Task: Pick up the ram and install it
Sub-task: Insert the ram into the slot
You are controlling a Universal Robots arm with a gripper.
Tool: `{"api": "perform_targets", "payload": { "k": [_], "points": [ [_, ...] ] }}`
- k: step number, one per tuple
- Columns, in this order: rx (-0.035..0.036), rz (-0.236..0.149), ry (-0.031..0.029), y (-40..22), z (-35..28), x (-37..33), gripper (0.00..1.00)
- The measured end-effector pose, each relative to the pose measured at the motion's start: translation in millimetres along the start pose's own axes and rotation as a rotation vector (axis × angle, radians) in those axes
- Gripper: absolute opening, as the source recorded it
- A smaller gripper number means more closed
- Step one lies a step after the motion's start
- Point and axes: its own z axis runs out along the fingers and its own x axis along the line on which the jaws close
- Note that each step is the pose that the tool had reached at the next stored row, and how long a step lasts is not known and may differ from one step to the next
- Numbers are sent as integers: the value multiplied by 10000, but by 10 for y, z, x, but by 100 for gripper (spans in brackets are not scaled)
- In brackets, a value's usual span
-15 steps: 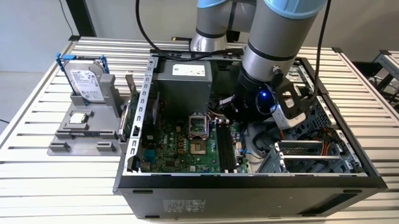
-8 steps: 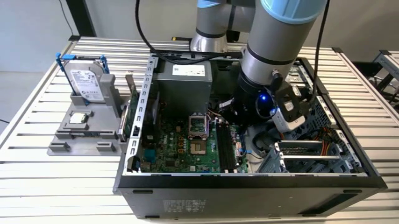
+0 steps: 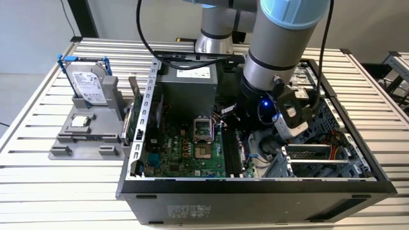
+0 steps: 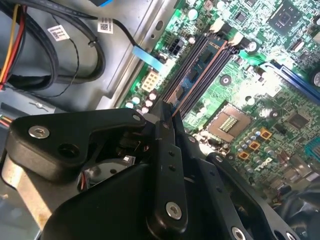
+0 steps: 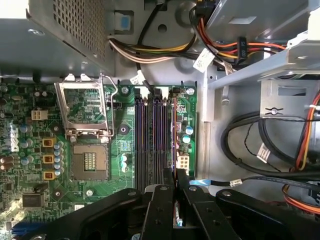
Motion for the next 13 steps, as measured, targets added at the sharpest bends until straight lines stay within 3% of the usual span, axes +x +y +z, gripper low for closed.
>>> {"api": "perform_targets", "payload": {
  "k": [6, 13],
  "points": [
    [115, 39, -2, -2, 84, 16, 0],
    [137, 94, -4, -4, 203, 20, 0]
  ]
}}
